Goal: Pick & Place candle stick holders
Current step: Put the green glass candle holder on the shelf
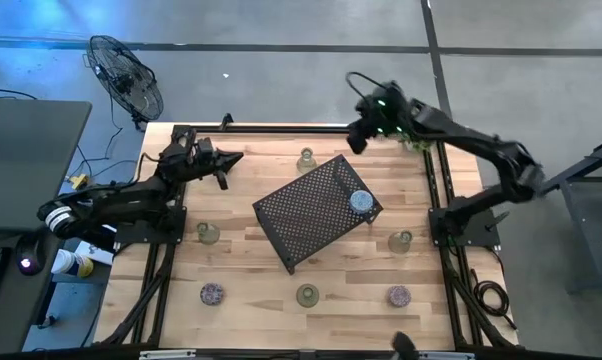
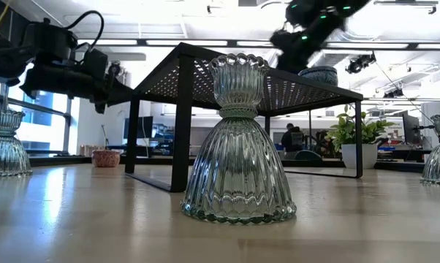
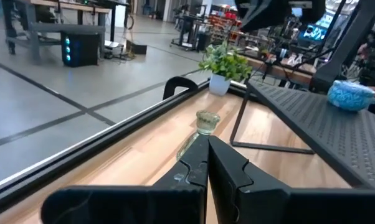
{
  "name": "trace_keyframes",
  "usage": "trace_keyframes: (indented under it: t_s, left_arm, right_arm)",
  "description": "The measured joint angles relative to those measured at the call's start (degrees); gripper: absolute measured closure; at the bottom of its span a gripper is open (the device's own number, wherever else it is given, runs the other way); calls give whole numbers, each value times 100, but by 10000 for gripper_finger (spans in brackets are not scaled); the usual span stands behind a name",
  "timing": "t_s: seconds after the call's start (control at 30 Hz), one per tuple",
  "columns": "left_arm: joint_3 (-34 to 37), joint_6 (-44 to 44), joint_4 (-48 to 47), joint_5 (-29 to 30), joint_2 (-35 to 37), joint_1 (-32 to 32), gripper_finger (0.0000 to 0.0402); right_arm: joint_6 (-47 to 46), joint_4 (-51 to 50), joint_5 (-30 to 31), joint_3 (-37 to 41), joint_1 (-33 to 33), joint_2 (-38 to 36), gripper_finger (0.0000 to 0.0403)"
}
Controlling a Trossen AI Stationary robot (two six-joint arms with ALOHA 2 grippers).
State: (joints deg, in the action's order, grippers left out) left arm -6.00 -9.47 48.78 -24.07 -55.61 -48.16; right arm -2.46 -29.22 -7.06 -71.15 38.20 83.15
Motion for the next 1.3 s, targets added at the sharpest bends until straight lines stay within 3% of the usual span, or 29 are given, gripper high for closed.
trace_keyframes:
  t_s: [0.23,0.53,0.8,1.1,1.3]
  left_arm:
    - [0,185,-114,-56,0,15,402]
    - [0,218,-311,-64,0,17,402]
    - [0,218,-401,-62,0,17,401]
    - [0,218,-421,-114,0,17,401]
    - [0,218,-440,-116,0,17,401]
  right_arm:
    - [-4,-1334,236,-1840,-398,1478,368]
    - [-296,-2417,580,-3515,-957,3103,216]
    - [-517,-2610,523,-4104,-1203,3832,119]
    - [-496,-2459,1183,-4114,-1264,4175,100]
    - [-501,-2275,1067,-4112,-1262,4179,100]
